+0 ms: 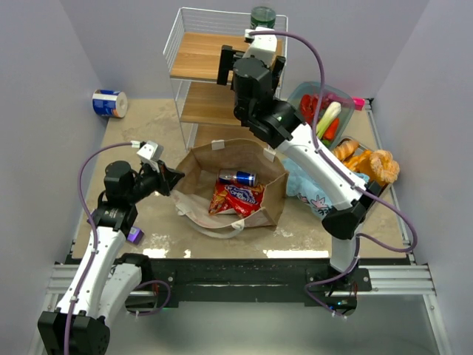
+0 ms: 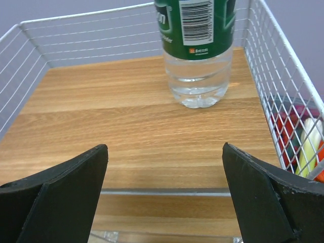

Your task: Place the mixed food into the grocery bags and tie them

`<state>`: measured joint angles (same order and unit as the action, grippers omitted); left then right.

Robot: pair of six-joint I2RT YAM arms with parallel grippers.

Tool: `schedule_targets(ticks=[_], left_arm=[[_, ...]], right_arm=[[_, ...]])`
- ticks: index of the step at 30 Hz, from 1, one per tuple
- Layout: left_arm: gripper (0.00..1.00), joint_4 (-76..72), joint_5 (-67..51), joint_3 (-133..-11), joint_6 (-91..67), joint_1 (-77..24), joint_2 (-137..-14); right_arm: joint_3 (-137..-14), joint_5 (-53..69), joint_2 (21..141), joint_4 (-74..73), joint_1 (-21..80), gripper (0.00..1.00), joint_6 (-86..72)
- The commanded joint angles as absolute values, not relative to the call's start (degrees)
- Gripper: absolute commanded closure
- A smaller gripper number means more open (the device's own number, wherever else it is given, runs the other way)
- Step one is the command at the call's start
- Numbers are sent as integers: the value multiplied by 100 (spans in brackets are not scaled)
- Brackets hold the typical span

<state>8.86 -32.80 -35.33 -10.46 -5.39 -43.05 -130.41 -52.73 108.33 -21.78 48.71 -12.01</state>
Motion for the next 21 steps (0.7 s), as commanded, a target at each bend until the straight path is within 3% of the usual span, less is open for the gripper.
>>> schedule_targets(ticks=[1, 11, 21], left_arm=[[100, 668, -3428, -3542, -1125, -545, -4192], [100, 668, -3445, -3533, -1125, -545, -4166], [100, 668, -3454, -3533, -1116, -554, -4219]], right_arm=[[-13596, -6134, 11240, -1977, 4799, 1, -1257], [-13729, -6890, 11681, -1573, 4544, 1, -1063], [-13948, -6058, 12032, -1345, 3999, 1, -1125]])
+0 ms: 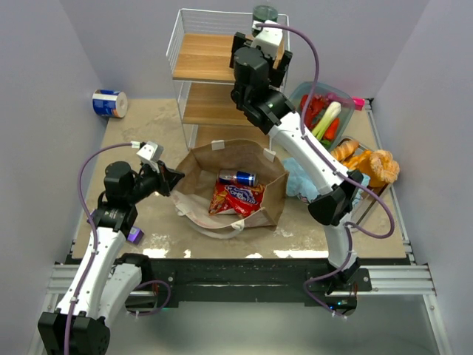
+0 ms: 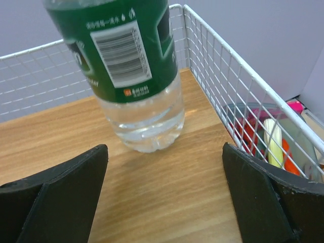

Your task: Place the mixed food into the grocery bags and tie them

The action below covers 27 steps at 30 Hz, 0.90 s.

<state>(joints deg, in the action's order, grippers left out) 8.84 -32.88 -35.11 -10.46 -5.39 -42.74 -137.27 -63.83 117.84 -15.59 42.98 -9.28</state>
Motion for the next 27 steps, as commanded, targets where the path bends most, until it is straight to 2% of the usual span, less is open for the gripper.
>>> schedule_targets(ticks=[1, 19, 26, 27], left_arm=[[100, 668, -3445, -3533, -1116, -554, -4227], [100, 703, -3358, -3551, -1081, -554, -4377], [100, 738, -3322, -3560, -1063, -554, -4456], [100, 738, -3314, -3568, -1055, -554, -4465]], right_arm=[[-13957, -5986, 12067, -1336, 3929, 2, -1142], [-14458, -4958, 12823, -115, 3402, 3, 536], [-14748, -4378, 13060, 228, 3270, 12, 878], [-14765, -4194, 13069, 281, 3261, 17, 931]])
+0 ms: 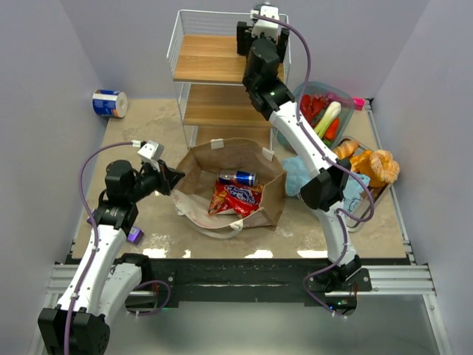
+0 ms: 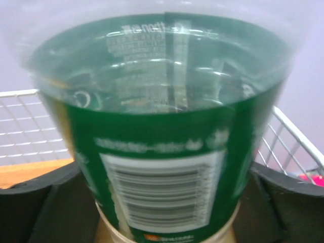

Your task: Place the mixed food into the grocery bags and tie them

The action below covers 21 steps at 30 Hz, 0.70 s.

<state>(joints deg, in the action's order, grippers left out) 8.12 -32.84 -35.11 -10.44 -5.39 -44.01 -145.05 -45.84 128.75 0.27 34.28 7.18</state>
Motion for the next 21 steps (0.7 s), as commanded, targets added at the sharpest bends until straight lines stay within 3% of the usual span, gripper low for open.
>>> schedule_targets(ticks=[1, 4, 11, 14, 21], left_arm=[[100, 738, -3305, -3568, -1055, -554, -4474], [100, 756, -3261, -3568, -1046, -554, -4491], [100, 782, -3226, -3577, -1028, -554, -4482], [100, 782, -3226, -3577, -1028, -554, -4474], [100, 782, -3182, -3586, -1028, -554, -4456]], right_arm=[[-14766, -4062, 13078, 316, 3252, 21, 1010], [-14757, -3693, 13069, 483, 3234, 39, 1098], [-14494, -3209, 12762, 800, 3261, 64, 1037], [-14502, -2920, 12578, 861, 3305, 72, 1046], [-14397, -2330, 11866, 967, 3900, 83, 1519]])
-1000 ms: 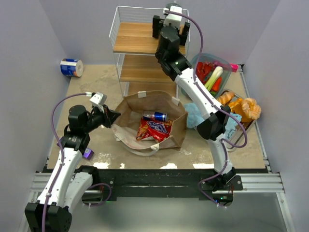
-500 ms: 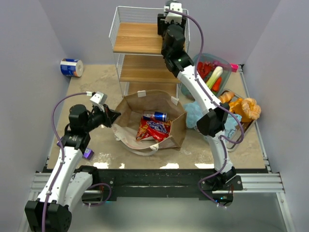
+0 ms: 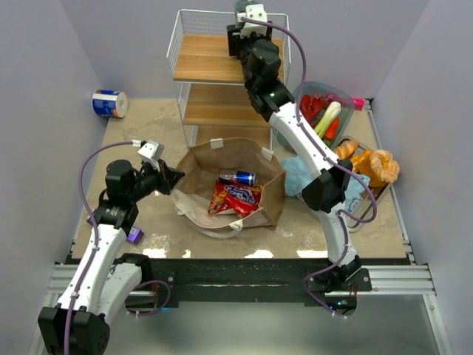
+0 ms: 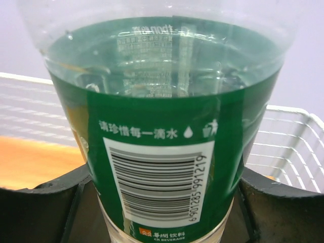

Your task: Place the mixed food into the grocery bags and tie them

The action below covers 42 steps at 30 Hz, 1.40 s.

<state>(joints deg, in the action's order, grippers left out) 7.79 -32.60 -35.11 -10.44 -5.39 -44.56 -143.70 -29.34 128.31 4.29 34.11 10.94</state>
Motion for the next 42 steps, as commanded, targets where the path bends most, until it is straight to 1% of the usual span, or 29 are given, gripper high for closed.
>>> schedule_targets(ticks=[1, 4, 7, 10, 11, 13, 14, 17, 20, 28, 33, 34, 38, 42], left_arm=[[100, 782, -3164, -3586, -1037, -554, -4439], [100, 782, -3155, -3577, -1028, -554, -4421], [100, 782, -3155, -3595, -1028, -554, -4403], [100, 800, -3120, -3586, -1037, -554, -4377], [100, 800, -3111, -3586, -1028, -554, -4360], [100, 791, -3085, -3586, -1037, -554, -4324], [100, 774, -3076, -3577, -1037, -554, -4316], [100, 773, -3094, -3586, -1046, -554, -4368], [100, 765, -3120, -3595, -1046, -545, -4394], [100, 782, -3129, -3577, -1055, -554, -4386], [100, 774, -3146, -3577, -1072, -554, -4421], [100, 782, -3181, -3568, -1081, -554, -4430], [100, 773, -3217, -3568, -1090, -554, -4430], [100, 765, -3208, -3568, -1099, -554, -4421]], right_arm=[[-14344, -2303, 11770, 1036, 4024, 83, 1747], [-13976, -2198, 11286, 1186, 4508, 85, 2204], [-13615, -1883, 10812, 1047, 4833, 88, 2067], [-12975, -1767, 10206, 958, 5211, 90, 1960], [-12355, -1758, 9978, 984, 5342, 90, 1960], [-11667, -1828, 9398, 1098, 5729, 90, 1986], [-10967, -2159, 9230, 1168, 6026, 90, 2012], [-9831, -2748, 8790, 1248, 6432, 90, 2031], [-9135, -3032, 8622, 985, 6617, 93, 1706], [-7922, -4297, 8614, 54, 6838, 94, 1363], [-7261, -4412, 8166, -702, 6847, 94, 749], [-7112, -4421, 8113, -1034, 6855, 94, 660], [-6970, -4298, 8007, -2098, 6847, 92, 186], [-7084, -4412, 8182, -3311, 6847, 89, -560]])
